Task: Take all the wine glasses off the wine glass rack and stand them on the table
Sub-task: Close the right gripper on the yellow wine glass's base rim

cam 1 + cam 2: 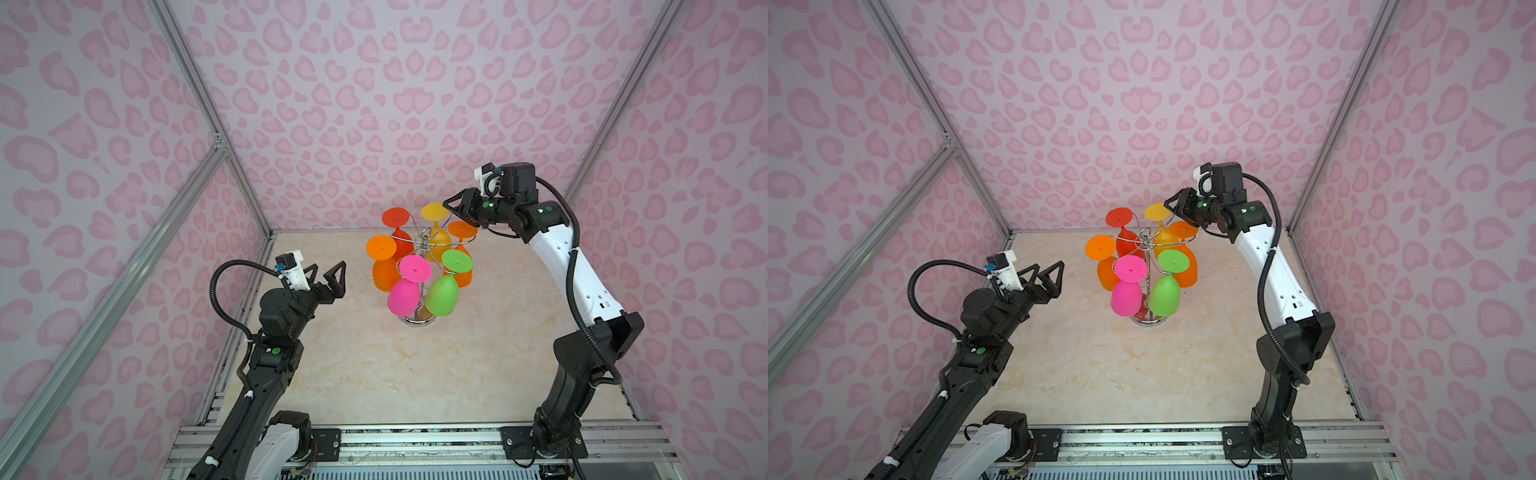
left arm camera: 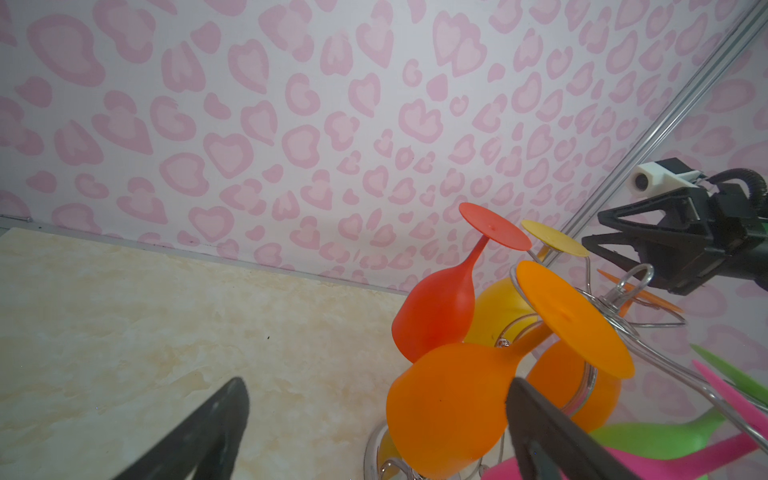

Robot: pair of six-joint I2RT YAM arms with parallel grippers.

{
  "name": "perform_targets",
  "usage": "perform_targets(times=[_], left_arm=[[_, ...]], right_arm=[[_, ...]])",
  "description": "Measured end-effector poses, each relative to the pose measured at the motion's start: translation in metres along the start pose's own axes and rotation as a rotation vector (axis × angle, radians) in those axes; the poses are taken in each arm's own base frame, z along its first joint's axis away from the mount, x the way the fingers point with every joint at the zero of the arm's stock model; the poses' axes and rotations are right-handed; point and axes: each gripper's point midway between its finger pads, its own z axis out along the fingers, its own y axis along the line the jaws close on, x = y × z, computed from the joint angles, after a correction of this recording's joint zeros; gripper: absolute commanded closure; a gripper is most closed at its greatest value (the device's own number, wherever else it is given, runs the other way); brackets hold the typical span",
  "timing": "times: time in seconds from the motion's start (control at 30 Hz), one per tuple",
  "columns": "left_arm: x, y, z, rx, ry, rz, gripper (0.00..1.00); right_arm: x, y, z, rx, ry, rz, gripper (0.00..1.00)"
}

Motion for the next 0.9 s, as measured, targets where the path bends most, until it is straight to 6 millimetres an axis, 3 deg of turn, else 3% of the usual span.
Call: perform_targets(times=[0.9], left_arm=[[0.007, 0.003, 0.001, -0.005, 0.014, -0.003, 0.02]], right_arm=[[0.007, 0.003, 0.010, -0.007, 0.025, 0.002, 0.60]])
